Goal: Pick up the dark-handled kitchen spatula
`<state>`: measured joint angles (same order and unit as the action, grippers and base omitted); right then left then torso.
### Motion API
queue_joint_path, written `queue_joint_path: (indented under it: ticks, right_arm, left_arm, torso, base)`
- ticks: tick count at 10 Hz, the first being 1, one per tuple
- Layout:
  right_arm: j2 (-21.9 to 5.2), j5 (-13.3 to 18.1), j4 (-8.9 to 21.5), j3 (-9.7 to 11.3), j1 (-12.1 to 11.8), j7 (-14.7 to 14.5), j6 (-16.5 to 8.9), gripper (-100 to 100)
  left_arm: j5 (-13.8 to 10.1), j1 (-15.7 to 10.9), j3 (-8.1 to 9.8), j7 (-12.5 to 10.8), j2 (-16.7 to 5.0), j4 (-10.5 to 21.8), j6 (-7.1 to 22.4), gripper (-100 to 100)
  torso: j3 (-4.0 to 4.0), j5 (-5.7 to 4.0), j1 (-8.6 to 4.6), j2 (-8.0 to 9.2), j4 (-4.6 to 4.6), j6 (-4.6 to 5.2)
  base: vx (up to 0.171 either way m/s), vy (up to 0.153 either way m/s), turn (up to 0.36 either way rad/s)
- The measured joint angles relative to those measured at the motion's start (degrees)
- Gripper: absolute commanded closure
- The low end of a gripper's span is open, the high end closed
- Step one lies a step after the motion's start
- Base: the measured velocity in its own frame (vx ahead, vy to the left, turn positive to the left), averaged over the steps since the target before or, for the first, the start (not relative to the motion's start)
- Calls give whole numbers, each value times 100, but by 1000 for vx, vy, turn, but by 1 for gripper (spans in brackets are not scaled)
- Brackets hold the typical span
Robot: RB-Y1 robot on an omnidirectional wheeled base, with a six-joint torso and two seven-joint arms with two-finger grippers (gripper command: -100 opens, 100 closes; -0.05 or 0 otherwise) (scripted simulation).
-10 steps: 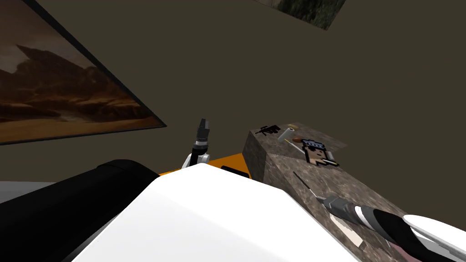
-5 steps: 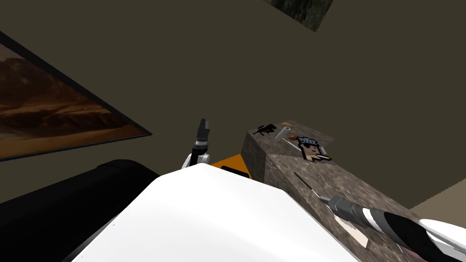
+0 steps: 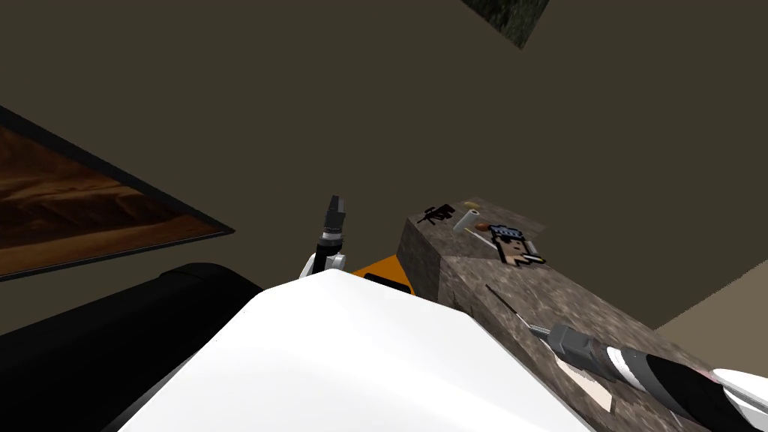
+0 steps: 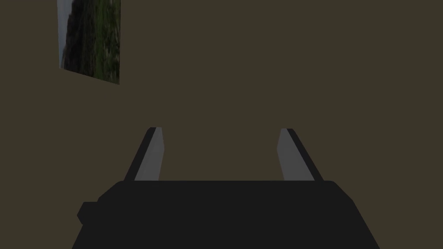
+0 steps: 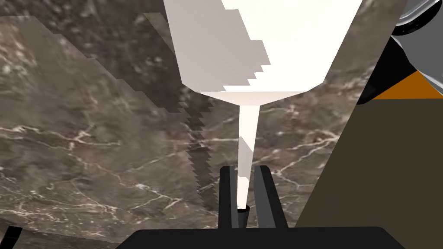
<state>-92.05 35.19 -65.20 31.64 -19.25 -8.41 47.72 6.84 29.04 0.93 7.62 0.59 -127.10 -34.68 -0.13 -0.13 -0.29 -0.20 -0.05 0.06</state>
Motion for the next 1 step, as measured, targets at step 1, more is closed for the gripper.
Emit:
queue_joint_path:
  ticks: [1]
  right_arm:
    - [-1,-2,-1,-3,1,-19,1,0]
  left_arm:
    - [0,0,0,0,0,0,0,0]
  torso:
    - [3,-3,-7,6,1,3]
  base:
    - [0,0,0]
